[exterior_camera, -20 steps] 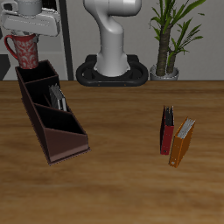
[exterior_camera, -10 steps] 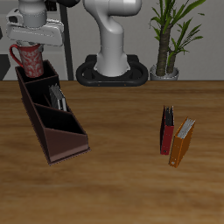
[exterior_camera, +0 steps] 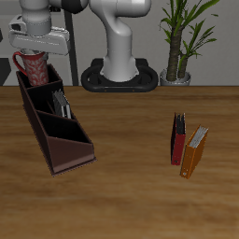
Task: Place the striped book into the right desk caddy's front compartment and place the red mug into the right desk caddy's right compartment
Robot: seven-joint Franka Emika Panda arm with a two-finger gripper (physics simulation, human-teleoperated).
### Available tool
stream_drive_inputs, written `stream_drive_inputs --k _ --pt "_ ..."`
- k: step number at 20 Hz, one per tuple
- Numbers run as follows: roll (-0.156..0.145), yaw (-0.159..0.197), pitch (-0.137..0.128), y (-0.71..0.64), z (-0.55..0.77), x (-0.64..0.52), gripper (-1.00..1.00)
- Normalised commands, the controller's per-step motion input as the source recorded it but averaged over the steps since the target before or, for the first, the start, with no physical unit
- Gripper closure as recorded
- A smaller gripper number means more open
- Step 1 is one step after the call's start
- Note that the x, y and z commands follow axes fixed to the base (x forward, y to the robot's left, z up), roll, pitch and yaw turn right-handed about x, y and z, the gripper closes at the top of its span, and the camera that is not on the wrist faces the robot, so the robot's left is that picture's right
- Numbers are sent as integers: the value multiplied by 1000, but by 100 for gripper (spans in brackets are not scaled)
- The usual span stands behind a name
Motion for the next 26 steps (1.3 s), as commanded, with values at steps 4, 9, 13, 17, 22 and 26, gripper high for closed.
stream_drive_inputs --k 4,9,13,17,22,26 --pt "-1 -5 19 17 -162 -41 100" --pt "11 -16 6 36 -144 -113 100" --pt "49 -22 -1 104 -84 -125 100" --pt "21 -5 -10 -7 -50 -36 100" --pt "-3 -68 -25 -173 39 -18 100" --pt "-1 -23 14 10 -138 59 100"
